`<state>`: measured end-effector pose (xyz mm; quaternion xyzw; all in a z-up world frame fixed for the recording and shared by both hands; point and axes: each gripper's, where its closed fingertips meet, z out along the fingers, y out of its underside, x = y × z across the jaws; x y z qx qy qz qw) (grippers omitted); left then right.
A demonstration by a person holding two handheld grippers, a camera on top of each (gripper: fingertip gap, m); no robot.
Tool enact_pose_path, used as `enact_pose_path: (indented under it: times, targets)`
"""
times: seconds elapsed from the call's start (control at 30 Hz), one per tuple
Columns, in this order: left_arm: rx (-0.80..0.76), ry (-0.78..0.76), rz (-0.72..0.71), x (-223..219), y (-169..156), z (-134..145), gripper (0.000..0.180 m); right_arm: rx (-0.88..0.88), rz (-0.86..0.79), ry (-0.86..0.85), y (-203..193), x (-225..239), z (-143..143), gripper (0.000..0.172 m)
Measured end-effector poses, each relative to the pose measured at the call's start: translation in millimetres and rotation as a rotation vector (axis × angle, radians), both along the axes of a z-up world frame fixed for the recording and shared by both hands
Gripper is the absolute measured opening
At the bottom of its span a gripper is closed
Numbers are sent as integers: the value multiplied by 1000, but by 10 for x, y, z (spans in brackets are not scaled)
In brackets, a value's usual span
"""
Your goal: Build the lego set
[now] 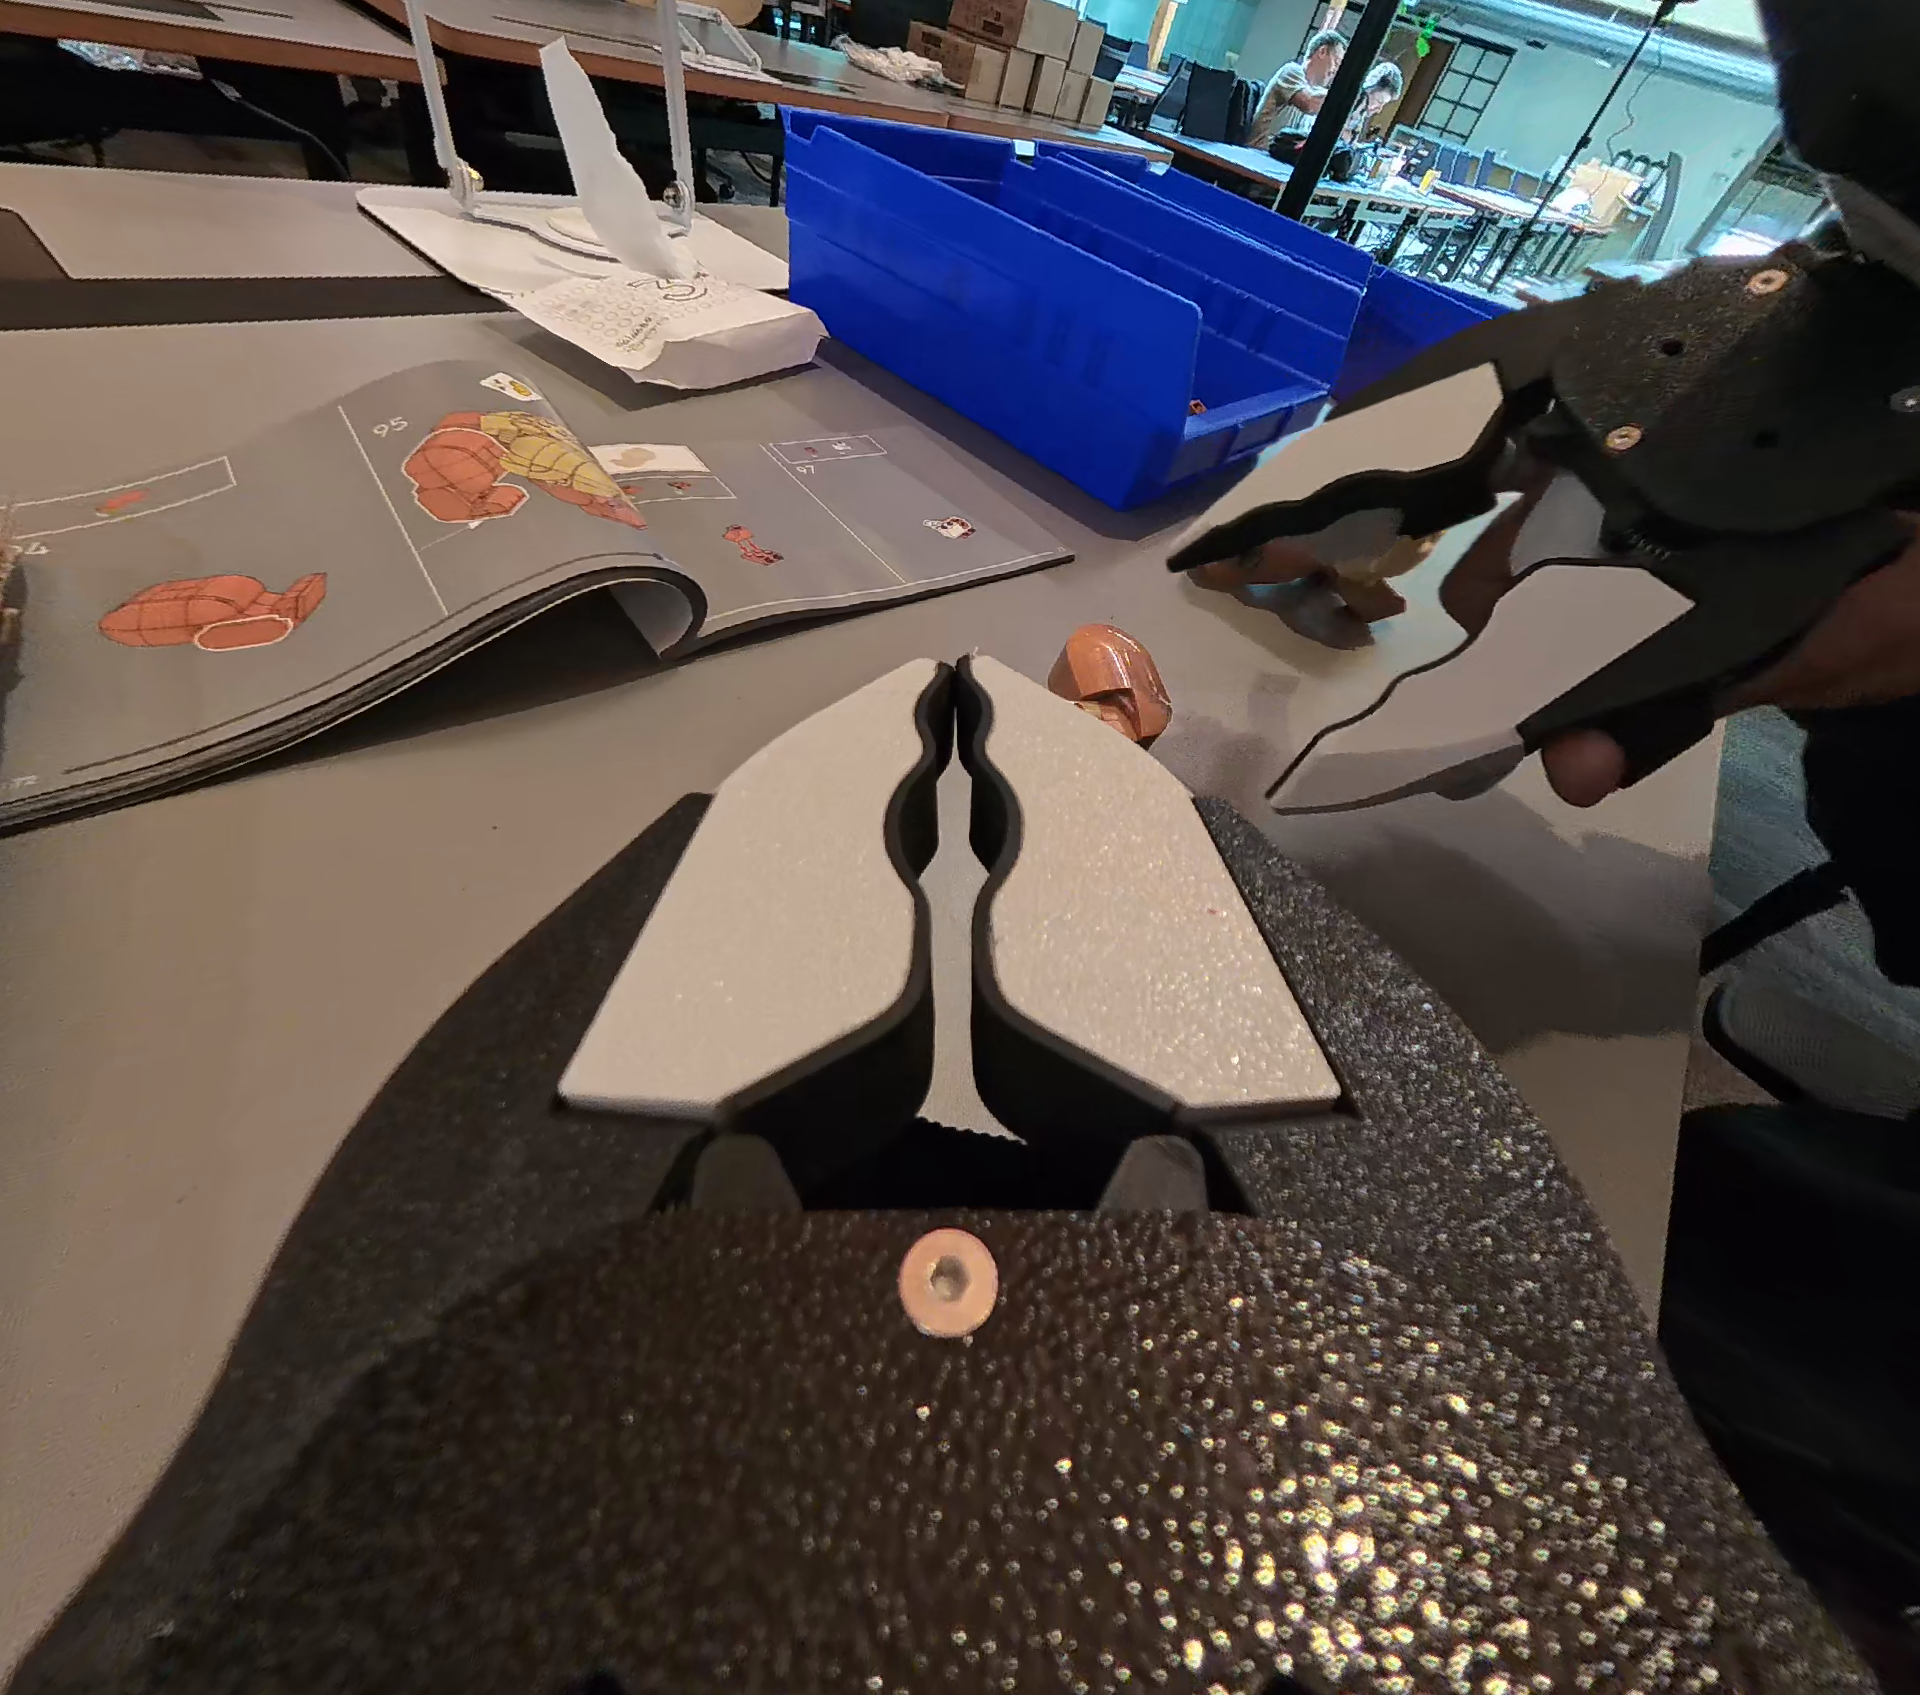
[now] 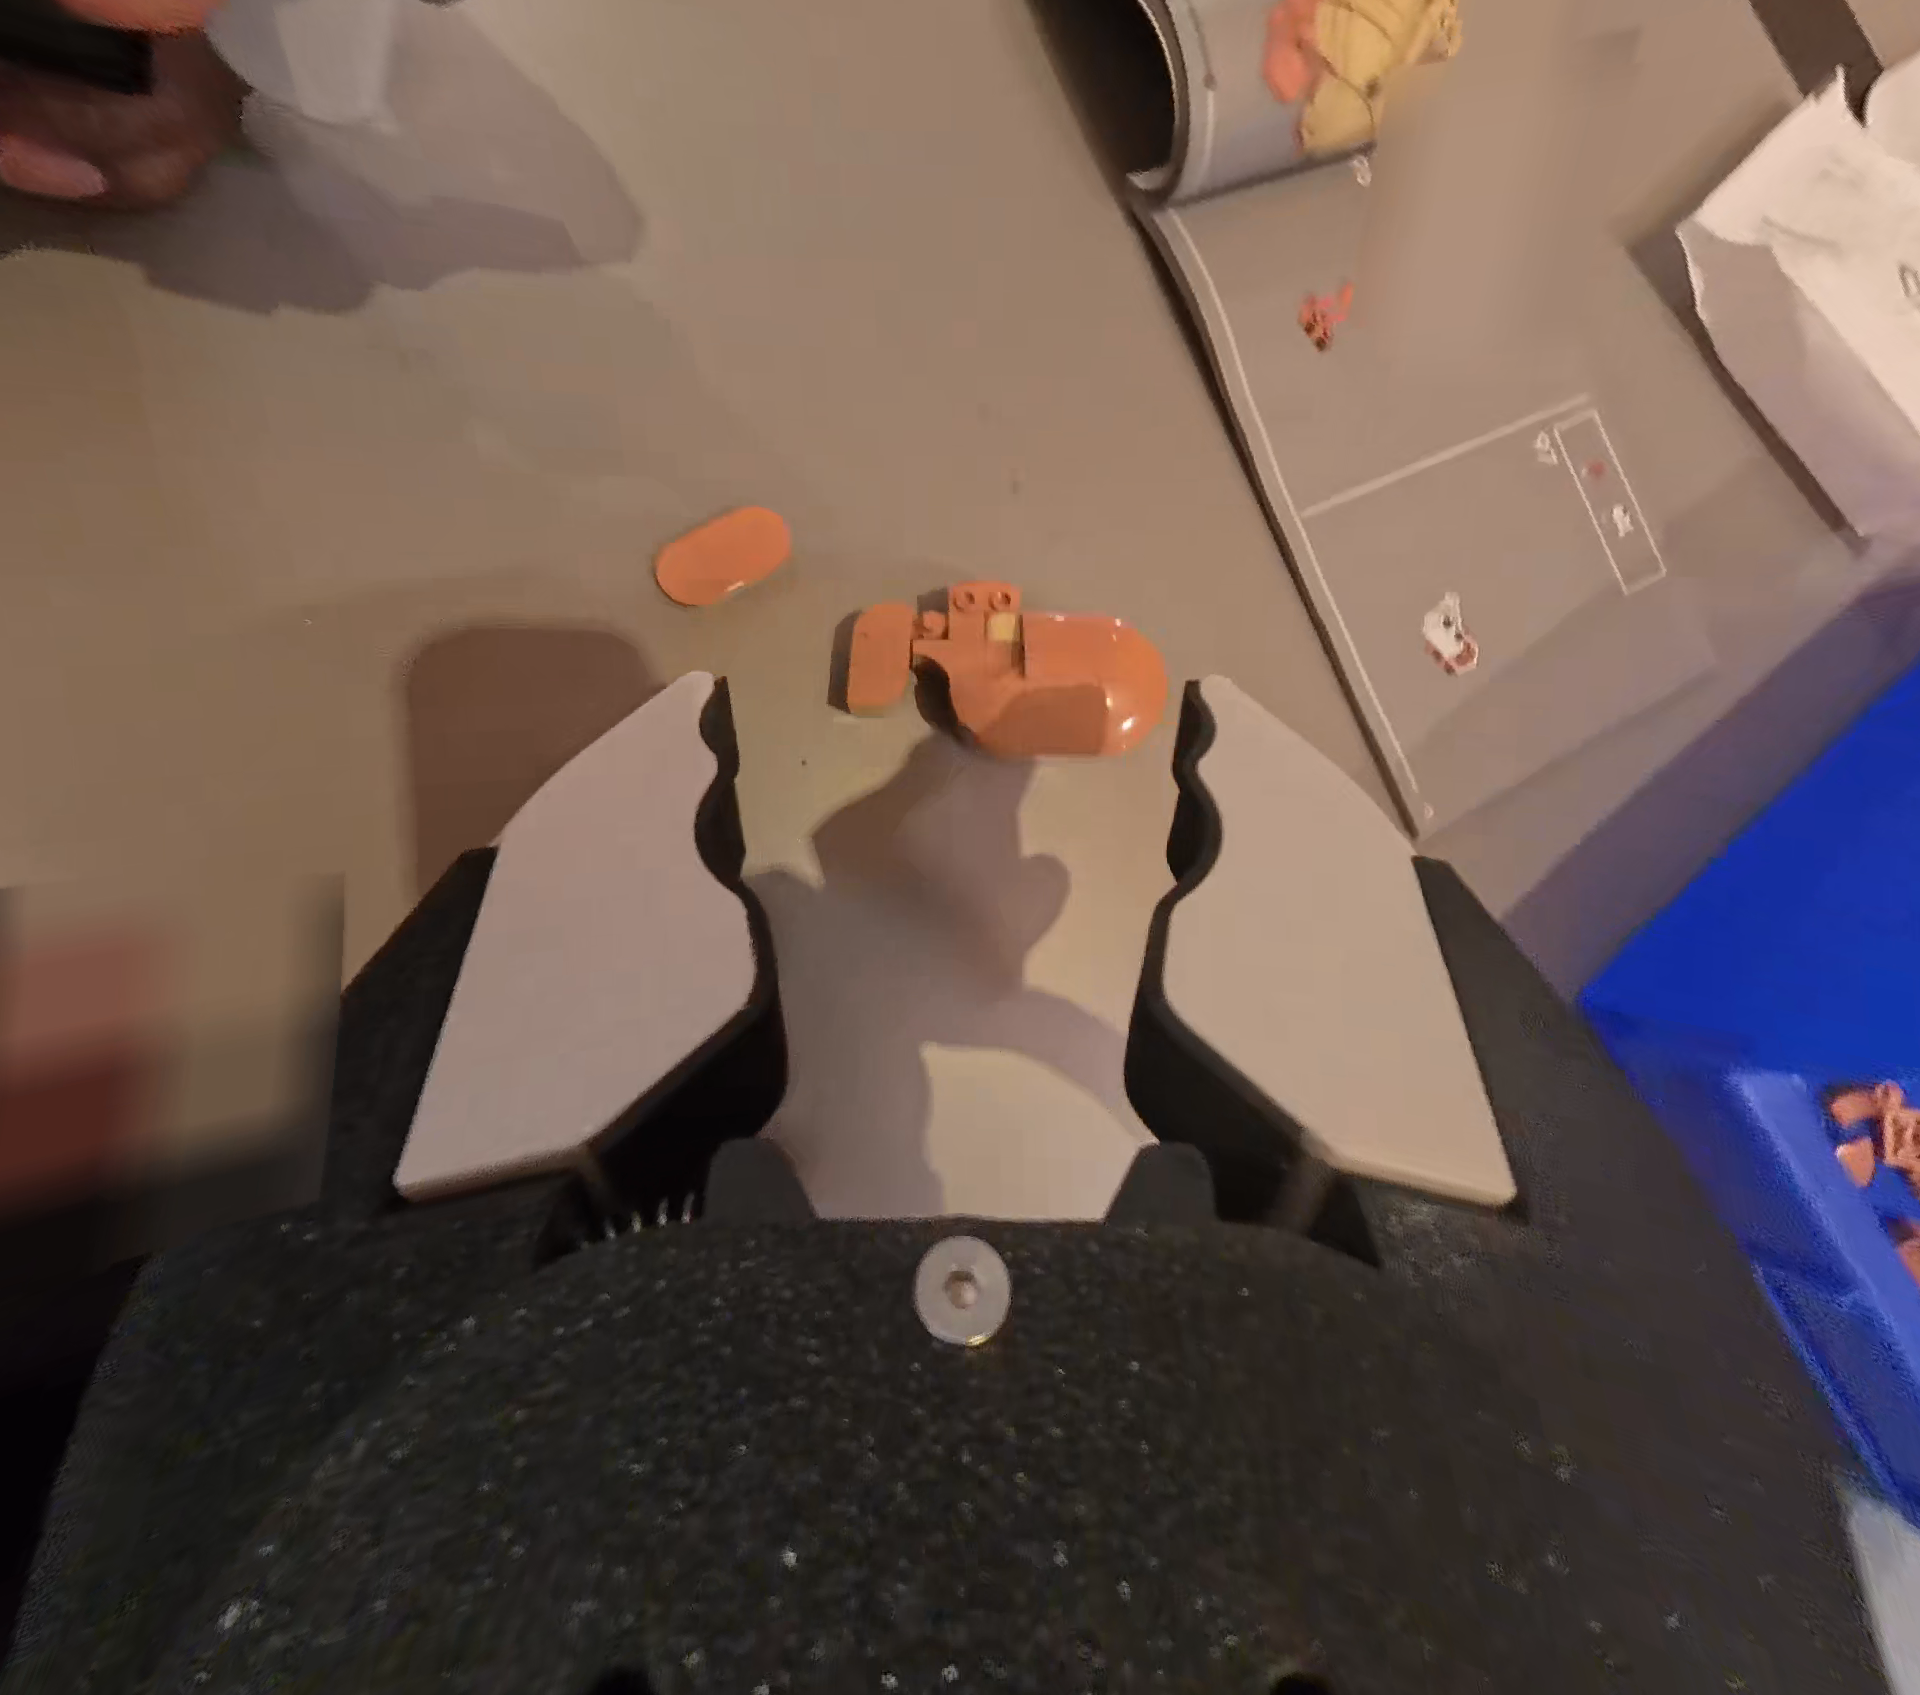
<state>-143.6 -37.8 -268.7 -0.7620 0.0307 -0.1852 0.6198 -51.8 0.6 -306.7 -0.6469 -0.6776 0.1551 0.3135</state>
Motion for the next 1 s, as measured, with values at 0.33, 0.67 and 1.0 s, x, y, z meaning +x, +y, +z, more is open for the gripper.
enact_pose_path:
  times: [0.33, 0.67, 1.0]
  targets:
    - [-9, -2, 4, -7, 8, -13, 0, -118, -42, -20, 89, 2, -281, 83]
    - [-11, 1, -1, 1, 8, -16, 0, -134, 41, -44, 185, -57, -364, 70]
    - [-15, -3, -8, 7, 8, -21, 0, -33, 217, -23, 87, -45, -205, 71]
